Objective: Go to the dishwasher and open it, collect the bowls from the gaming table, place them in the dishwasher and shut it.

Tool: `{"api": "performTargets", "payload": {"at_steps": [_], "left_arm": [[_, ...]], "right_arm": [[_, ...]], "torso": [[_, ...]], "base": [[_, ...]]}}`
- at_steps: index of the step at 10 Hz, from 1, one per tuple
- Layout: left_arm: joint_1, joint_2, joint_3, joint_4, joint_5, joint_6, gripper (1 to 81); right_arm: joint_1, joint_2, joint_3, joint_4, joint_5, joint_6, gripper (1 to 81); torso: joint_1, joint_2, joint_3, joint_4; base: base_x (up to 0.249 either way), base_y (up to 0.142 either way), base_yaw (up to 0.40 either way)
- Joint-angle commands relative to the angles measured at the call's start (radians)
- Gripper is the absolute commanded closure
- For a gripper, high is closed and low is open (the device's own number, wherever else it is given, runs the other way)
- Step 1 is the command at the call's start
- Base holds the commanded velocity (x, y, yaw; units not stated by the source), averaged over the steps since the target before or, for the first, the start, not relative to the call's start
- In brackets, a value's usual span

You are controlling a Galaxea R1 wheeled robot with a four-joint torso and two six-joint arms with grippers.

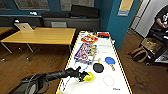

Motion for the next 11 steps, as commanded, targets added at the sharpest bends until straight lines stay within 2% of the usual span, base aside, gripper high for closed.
{"api": "performTargets", "payload": {"at_steps": [1, 7, 9, 11], "left_arm": [[-0.124, 0.005, -0.004, 0.015, 0.022, -0.003, 1.0], [-0.064, 0.056, -0.050, 0.061, 0.021, -0.003, 1.0], [-0.043, 0.068, -0.062, 0.061, 0.022, -0.009, 1.0], [-0.038, 0.075, -0.084, 0.064, 0.021, -0.127, 1.0]], "right_arm": [[0.040, -0.027, 0.040, -0.033, -0.023, -0.005, 81.1], [0.040, -0.027, 0.035, -0.033, -0.025, -0.005, 81.1], [0.045, -0.024, 0.035, -0.033, -0.025, -0.005, 81.1], [0.046, -0.019, 0.035, -0.033, -0.026, -0.005, 81.1]], "torso": [[0.000, 0.000, 0.000, 0.000], [0.000, 0.000, 0.000, 0.000], [0.000, 0.000, 0.000, 0.000], [0.000, 0.000, 0.000, 0.000]], "base": [[0.000, 0.000, 0.000], [0.000, 0.000, 0.000], [0.000, 0.000, 0.000], [0.000, 0.000, 0.000]]}}
